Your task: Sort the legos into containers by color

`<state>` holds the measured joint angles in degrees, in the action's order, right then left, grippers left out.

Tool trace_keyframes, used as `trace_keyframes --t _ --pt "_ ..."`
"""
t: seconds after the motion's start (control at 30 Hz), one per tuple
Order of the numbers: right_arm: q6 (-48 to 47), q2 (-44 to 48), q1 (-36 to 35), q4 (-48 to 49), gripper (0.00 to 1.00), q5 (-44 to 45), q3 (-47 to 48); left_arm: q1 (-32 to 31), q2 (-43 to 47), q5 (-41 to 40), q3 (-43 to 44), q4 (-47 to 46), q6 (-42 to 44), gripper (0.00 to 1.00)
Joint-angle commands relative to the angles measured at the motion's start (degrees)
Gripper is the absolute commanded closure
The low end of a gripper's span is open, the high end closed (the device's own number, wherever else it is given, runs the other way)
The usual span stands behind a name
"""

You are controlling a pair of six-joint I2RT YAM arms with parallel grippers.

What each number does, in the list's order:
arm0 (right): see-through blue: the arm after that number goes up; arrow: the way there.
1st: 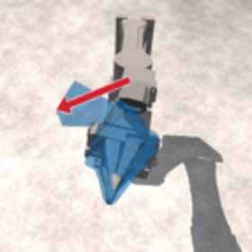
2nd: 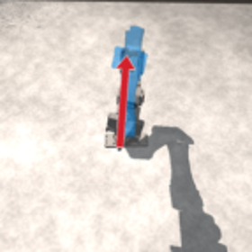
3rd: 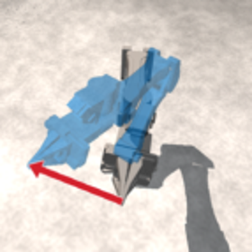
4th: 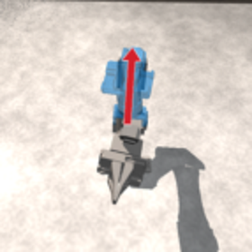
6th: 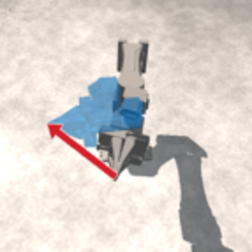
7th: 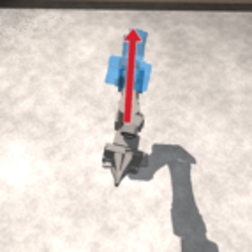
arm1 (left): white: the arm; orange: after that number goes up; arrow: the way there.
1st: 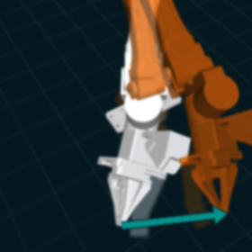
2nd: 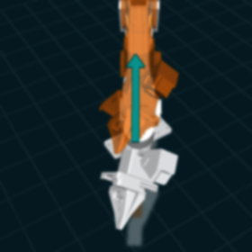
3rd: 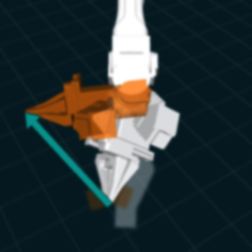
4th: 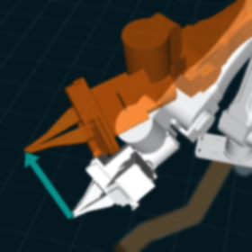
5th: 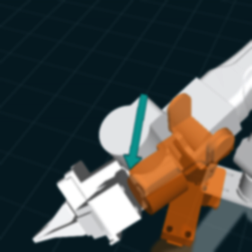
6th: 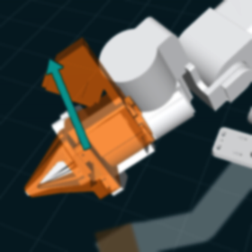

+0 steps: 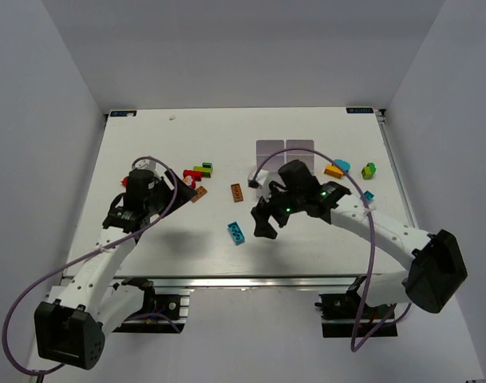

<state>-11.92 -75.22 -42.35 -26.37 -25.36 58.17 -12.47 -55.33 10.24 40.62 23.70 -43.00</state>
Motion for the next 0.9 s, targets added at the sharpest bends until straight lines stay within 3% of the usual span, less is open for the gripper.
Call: trace_keyframes --t 0.0,0.13,0.3,0.57,0.87 --pt "2.79 -4.3 -5.89 3.25 0.11 9.96 -0.43 -0.1 4.69 -4.96 1.04 2.04 -1.03 0.18" --pt "6.55 -11.51 -11.43 6.15 0.11 17.26 3.68 -0.19 9.88 -6.9 0.25 3.71 -2.78 0.18" --pt "15.6 -24.07 -13.99 2.65 0.11 25.09 12.13 -0.19 15.33 -8.3 -0.45 6.7 -4.63 0.18" --pt "24.04 -30.06 -18.21 4.58 0.11 28.08 15.3 -0.27 19.38 -9.36 -0.81 10.66 -4.81 0.18" --pt "25.63 -33.32 -19.26 5.01 0.16 33.97 15.22 -0.27 18.15 -9.19 -0.89 9.7 -4.98 0.18"
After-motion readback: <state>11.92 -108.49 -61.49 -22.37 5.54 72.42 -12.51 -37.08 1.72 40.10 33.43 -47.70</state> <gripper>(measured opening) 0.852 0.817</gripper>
